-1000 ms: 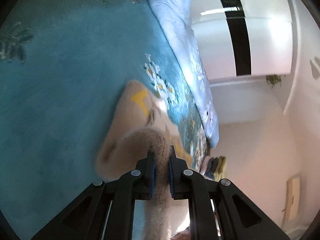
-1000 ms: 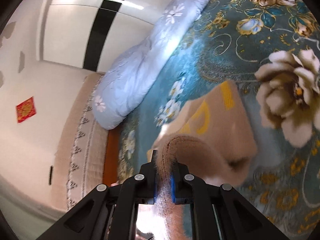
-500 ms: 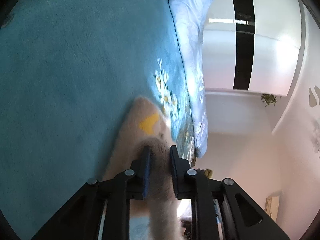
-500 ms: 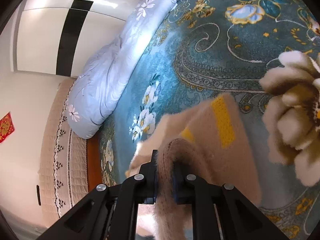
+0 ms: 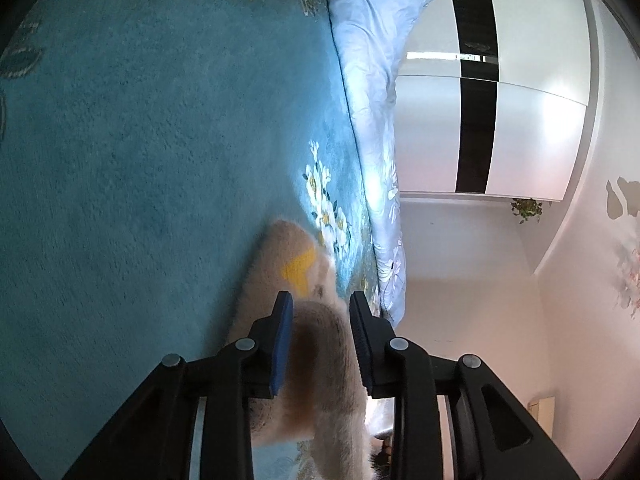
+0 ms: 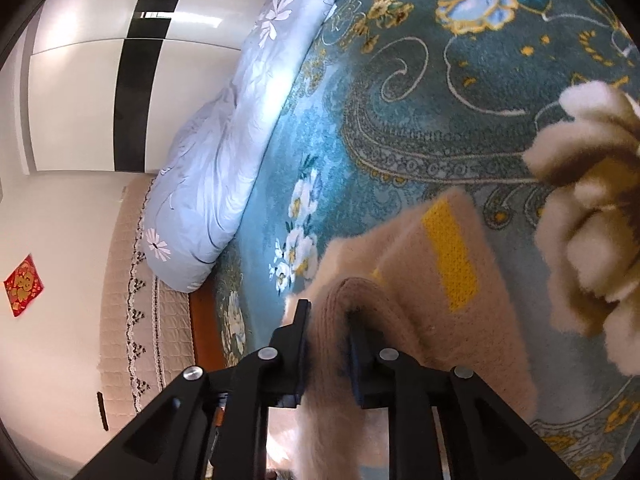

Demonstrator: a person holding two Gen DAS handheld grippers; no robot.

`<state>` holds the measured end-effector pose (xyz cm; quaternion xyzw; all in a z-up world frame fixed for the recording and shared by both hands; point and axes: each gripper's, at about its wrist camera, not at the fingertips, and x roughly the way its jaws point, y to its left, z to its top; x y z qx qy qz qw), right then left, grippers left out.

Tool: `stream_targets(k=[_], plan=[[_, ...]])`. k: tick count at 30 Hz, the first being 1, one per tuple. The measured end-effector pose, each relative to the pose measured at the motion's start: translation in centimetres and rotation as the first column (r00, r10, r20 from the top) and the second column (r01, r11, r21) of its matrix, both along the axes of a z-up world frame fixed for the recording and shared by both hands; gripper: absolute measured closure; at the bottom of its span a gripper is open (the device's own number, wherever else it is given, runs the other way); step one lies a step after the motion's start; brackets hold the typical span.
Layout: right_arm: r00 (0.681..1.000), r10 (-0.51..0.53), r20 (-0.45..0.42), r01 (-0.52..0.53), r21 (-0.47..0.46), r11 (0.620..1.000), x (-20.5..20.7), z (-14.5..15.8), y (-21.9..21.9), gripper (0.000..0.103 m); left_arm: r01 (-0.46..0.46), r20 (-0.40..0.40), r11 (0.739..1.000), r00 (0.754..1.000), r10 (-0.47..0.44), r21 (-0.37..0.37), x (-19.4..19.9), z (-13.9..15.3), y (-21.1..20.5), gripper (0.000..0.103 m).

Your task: Fold clothes

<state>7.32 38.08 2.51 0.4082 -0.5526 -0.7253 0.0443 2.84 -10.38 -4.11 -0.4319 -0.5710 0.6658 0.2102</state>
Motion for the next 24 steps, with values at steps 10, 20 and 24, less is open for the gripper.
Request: stream_targets(k=[10, 20, 24], plan=[[0.998, -0.061, -0.022, 0.061, 0.043, 0.997, 1.2, 0.9, 2.6, 0.064, -0.004, -0.041, 0.998, 0.999, 0.001, -0.060, 0.1, 0.8, -0.1, 0.073], [0.999, -0.020, -0.029, 0.027, 0.271, 0.962, 2.6, 1.4, 1.9, 0.064, -0.015, -0.038, 0.949, 0.999, 0.003, -0.315, 0.3, 2.1, -0.9, 0.073], [1.000, -0.003, -0.015, 0.008, 0.391, 0.920, 4.3, 1.6, 2.1, 0.064, 0.078, -0.033, 0.871, 0.994, -0.107, -0.484, 0.1, 3.1, 0.2, 0.072]])
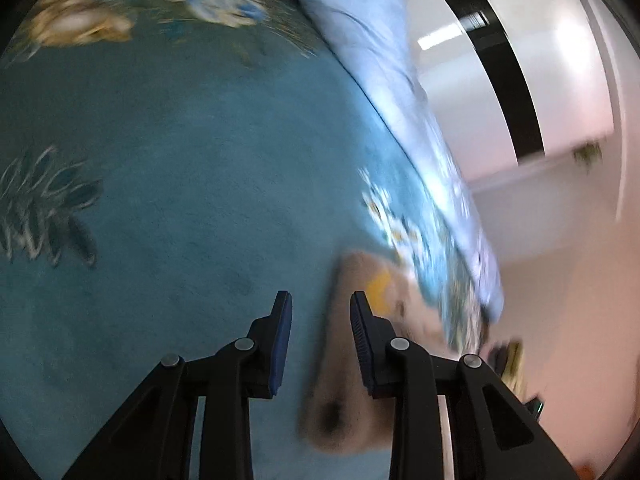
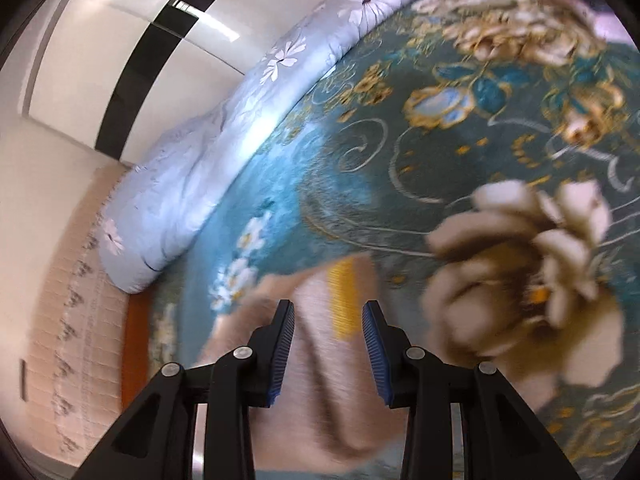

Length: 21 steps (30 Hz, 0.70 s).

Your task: Fold clothes

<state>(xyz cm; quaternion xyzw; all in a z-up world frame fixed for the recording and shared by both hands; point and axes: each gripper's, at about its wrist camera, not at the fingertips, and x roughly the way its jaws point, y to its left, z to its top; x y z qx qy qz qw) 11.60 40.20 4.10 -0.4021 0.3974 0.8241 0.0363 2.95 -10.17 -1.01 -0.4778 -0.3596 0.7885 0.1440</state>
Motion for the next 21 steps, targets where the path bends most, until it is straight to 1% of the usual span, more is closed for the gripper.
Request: stream_targets(k=[1, 2, 3, 6, 8, 9, 11, 12, 13, 14, 17, 21], plan=[[1.000, 0.023, 0.013, -0.023, 0.031, 0.999, 0.2, 0.0, -0.2, 0.064, 0.058, -0.002, 0.997, 0.998, -0.058, -0.045, -0.1, 0.2, 0.9, 0.067], [0.998, 0.054, 0.032, -0.056, 0.069, 0.996, 0.3, 0.0, -0.7, 0.064, 0.103, 0.002, 0.991, 0.995, -0.103, -0.082, -0.2, 0.2, 1.7, 0.065], [0.995, 0.087, 0.050, -0.092, 0.107, 0.990, 0.3, 0.1, -1.3, 0.064, 0.142, 0.009, 0.983, 0.990, -0.142, -0.115, -0.2, 0.1, 2.6, 0.065], [0.977, 0.202, 0.069, -0.211, 0.164, 0.963, 0.0, 0.3, -3.9, 0.062, 0.214, 0.008, 0.969, 0.977, -0.215, -0.126, 0.0, 0.1, 4.0, 0.065], [0.963, 0.264, 0.056, -0.270, 0.187, 0.944, -0.4, 0.8, -5.7, 0.062, 0.204, -0.027, 0.968, 0.977, -0.210, -0.146, 0.3, 0.7, 4.0, 0.065], [0.960, 0.277, 0.042, -0.279, 0.203, 0.939, -0.7, 1.2, -6.3, 0.062, 0.189, -0.046, 0.970, 0.979, -0.198, -0.151, 0.5, 1.1, 3.9, 0.065], [0.959, 0.284, 0.011, -0.278, 0.239, 0.930, -1.4, 2.3, -7.1, 0.062, 0.139, -0.101, 0.980, 0.983, -0.154, -0.144, 0.8, 1.8, 3.5, 0.065], [0.960, 0.279, -0.005, -0.269, 0.251, 0.930, -1.8, 2.7, -7.2, 0.062, 0.115, -0.128, 0.985, 0.983, -0.131, -0.129, 0.8, 2.0, 3.3, 0.064], [0.962, 0.271, -0.019, -0.258, 0.251, 0.933, -2.2, 3.0, -7.2, 0.061, 0.091, -0.156, 0.990, 0.982, -0.108, -0.110, 0.9, 2.2, 3.1, 0.060], [0.965, 0.260, -0.031, -0.245, 0.239, 0.940, -2.6, 3.1, -7.0, 0.060, 0.081, -0.166, 0.992, 0.982, -0.096, -0.093, 0.8, 2.2, 3.0, 0.058], [0.977, 0.208, -0.042, -0.198, 0.172, 0.965, -3.8, 2.4, -6.0, 0.060, 0.085, -0.164, 0.996, 0.982, -0.091, -0.039, 0.7, 1.8, 3.0, 0.058], [0.990, 0.141, -0.028, -0.136, 0.144, 0.980, -4.1, 1.1, -4.6, 0.060, 0.099, -0.155, 0.994, 0.983, -0.103, -0.037, 0.6, 1.5, 3.6, 0.058]])
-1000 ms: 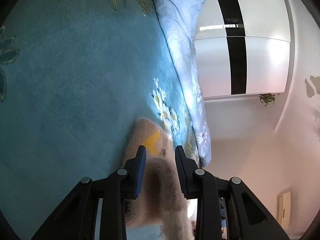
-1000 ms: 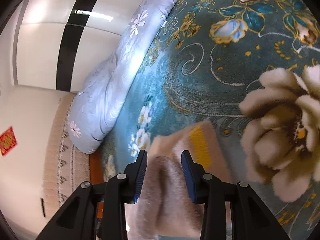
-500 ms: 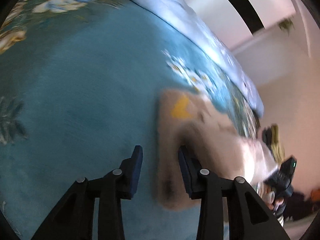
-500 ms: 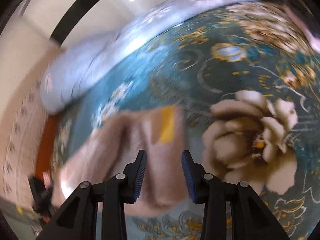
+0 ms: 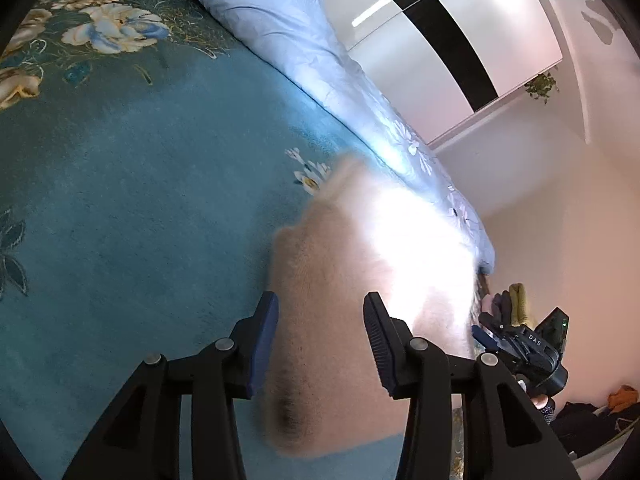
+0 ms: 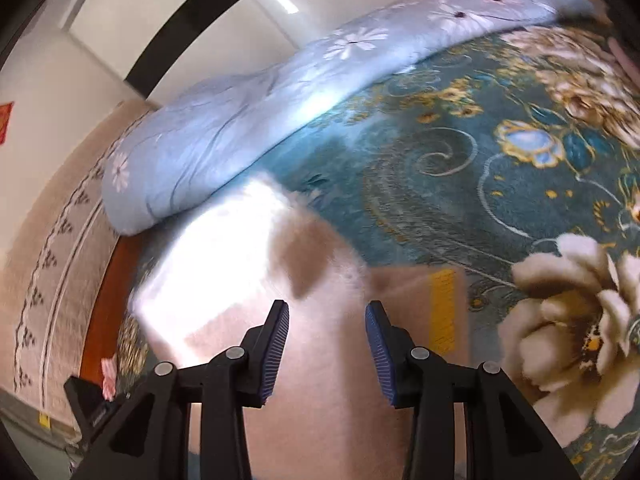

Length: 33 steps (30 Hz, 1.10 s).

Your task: Fold clothes

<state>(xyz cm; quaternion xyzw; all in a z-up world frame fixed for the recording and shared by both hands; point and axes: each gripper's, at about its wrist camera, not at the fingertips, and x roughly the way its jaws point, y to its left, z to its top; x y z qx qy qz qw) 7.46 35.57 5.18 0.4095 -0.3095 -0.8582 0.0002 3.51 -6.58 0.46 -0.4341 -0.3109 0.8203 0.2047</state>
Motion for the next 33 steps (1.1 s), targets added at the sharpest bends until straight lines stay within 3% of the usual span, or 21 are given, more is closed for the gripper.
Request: stream_targets(k=[8, 14, 18, 22, 28, 33], plan=[[0.996, -0.081, 0.023, 0.083, -0.111, 0.990, -0.3, -2.3, 2.5, 0.058, 0.021, 0.055, 1.000, 0.998, -0.022, 0.021, -0.5, -1.5, 0.7, 0.059], [0.999, 0.031, -0.009, -0.032, -0.102, 0.994, -0.8, -1.7, 0.7, 0.058, 0.047, -0.006, 0.999, 0.999, -0.047, -0.003, 0.1, -0.4, 1.1, 0.063], [0.999, 0.033, 0.028, -0.032, -0.058, 0.998, -0.9, -2.4, 0.1, 0.062, 0.032, 0.020, 0.999, 0.999, -0.033, 0.008, -0.2, -0.9, 0.7, 0.075], [0.998, 0.057, 0.001, -0.057, -0.116, 0.992, -0.6, -3.0, 0.1, 0.063, 0.034, 0.043, 0.999, 0.998, -0.036, 0.039, -0.5, -1.4, 0.5, 0.076], [0.999, 0.024, -0.036, -0.029, -0.161, 0.987, 0.3, -2.9, 0.5, 0.083, 0.029, 0.052, 0.998, 0.998, -0.032, 0.052, -0.5, -1.7, 0.5, 0.076], [0.999, 0.031, 0.014, -0.029, -0.129, 0.991, 0.0, -3.2, 0.0, 0.084, 0.032, 0.054, 0.998, 0.998, -0.035, 0.049, -0.4, -1.7, 0.9, 0.075]])
